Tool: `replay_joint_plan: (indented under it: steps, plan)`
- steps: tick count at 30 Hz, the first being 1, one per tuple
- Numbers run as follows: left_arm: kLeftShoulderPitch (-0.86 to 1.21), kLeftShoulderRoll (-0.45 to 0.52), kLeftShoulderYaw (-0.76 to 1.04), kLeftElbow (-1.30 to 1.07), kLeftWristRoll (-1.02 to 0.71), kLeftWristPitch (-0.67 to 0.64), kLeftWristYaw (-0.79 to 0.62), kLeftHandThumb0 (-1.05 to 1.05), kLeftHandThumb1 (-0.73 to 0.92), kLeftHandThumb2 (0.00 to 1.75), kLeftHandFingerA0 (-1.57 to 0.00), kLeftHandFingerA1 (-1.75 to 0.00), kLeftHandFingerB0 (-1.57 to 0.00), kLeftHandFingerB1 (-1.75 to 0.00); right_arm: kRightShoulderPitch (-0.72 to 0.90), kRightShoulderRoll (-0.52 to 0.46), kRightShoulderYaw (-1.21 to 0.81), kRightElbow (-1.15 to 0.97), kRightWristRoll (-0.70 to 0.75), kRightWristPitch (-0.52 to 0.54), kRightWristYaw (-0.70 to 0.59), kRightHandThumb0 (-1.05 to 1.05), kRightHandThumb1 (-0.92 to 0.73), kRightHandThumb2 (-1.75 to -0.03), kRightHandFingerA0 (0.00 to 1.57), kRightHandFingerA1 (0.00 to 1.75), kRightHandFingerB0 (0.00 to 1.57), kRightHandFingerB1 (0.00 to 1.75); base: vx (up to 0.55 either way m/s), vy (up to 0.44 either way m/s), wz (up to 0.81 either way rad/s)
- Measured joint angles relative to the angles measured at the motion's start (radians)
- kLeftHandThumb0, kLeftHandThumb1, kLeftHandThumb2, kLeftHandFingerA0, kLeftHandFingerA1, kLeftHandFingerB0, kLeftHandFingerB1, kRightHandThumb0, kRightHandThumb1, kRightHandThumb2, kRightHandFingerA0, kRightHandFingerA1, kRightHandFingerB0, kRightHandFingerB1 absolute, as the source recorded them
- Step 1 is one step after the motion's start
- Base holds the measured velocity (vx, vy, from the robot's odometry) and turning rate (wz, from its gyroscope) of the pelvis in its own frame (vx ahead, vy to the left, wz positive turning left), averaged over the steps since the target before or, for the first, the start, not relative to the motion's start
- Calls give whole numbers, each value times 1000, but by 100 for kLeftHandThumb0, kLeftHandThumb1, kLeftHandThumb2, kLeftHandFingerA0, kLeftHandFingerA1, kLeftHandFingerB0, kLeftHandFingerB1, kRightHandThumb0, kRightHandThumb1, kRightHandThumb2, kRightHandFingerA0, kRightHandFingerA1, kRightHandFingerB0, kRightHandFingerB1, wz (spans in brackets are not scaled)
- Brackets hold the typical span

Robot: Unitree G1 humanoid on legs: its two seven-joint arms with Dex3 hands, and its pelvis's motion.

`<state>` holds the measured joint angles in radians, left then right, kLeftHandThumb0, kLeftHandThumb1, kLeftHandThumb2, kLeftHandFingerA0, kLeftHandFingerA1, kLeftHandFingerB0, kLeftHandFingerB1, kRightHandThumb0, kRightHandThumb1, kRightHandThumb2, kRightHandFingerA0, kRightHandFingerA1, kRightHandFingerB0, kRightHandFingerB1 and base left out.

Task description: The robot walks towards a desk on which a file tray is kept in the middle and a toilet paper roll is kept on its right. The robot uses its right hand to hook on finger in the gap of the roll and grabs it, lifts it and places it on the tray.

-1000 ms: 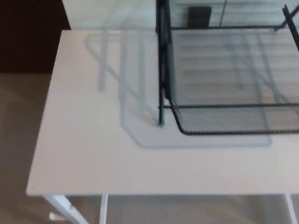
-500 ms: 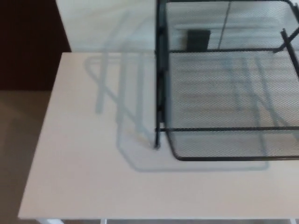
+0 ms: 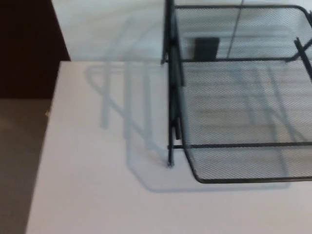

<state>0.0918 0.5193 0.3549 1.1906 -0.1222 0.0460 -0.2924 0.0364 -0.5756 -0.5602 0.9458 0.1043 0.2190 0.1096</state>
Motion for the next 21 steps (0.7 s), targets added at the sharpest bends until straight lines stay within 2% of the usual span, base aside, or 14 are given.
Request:
replay_joint_plan:
  steps: [1,2,3,6,7,8,10,11,12,15,16,20,21]
  plan:
    - [-5,5,-1,0,0,-3,3,-79,92,75,-15,-42,-6,-27,-6,0,-13,22,7,0,-8,-22,-52,-61,9,30,6,27,61,127,5]
    - [-11,8,-1,3,0,-4,6,-78,91,74,-14,-42,-6,-27,-7,0,-15,43,12,-1,-18,-15,-54,-58,3,29,8,28,123,48,5]
    - [-14,8,0,6,-1,-5,7,-79,92,75,-14,-42,-6,-27,0,0,-9,42,11,-3,-23,-17,-54,-96,4,52,0,47,111,12,9]
    - [-22,7,1,8,-1,-7,10,-79,92,75,-14,-42,-6,-27,29,-11,47,45,-8,-34,-32,-17,-54,-96,4,52,0,47,49,-20,10]
    - [-24,7,1,8,-1,-8,11,-80,78,109,-10,-50,-5,-36,32,-15,59,46,-13,-42,-35,-17,-58,-99,3,52,0,47,0,0,0]
    - [-28,7,-1,10,-1,-9,12,-79,78,109,-8,-50,-4,-35,32,-16,62,49,-14,-51,-39,-26,-55,-63,6,23,8,28,55,-48,6]
    - [-30,6,-4,11,-1,-10,13,-81,78,110,-8,-50,-6,-35,24,-20,87,71,-22,-61,-47,-18,-52,-68,1,21,6,29,0,0,0]
    - [-31,6,-6,11,-1,-12,13,-79,77,110,-10,-50,-4,-36,15,-20,96,91,-23,-69,-50,-36,-56,-61,11,39,13,34,0,0,0]
    - [-30,5,-6,13,-1,-15,13,-79,77,109,-9,-50,-5,-36,9,-21,110,107,-27,-73,-54,-24,-52,-96,4,51,0,47,0,0,0]
    - [-33,3,-6,18,-1,-15,15,-79,78,109,-8,-49,-5,-35,19,-29,190,117,-61,-95,-69,-24,-52,-96,4,51,0,47,11,-25,2]
    - [-34,3,-8,23,-1,-15,17,-83,91,75,-15,-44,-8,-29,25,-36,228,121,-79,-115,-78,-24,-52,-96,4,51,0,47,-100,-159,11]
    - [-36,3,-11,36,0,-15,26,-82,92,75,-15,-40,-8,-27,32,-42,281,139,-104,-147,-95,-24,-52,-96,4,51,0,47,-139,-236,6]
    - [-36,3,-11,38,0,-15,29,-37,51,111,0,-50,0,-50,32,-43,289,143,-108,-154,-100,-24,-52,-96,4,51,0,47,-154,-335,18]
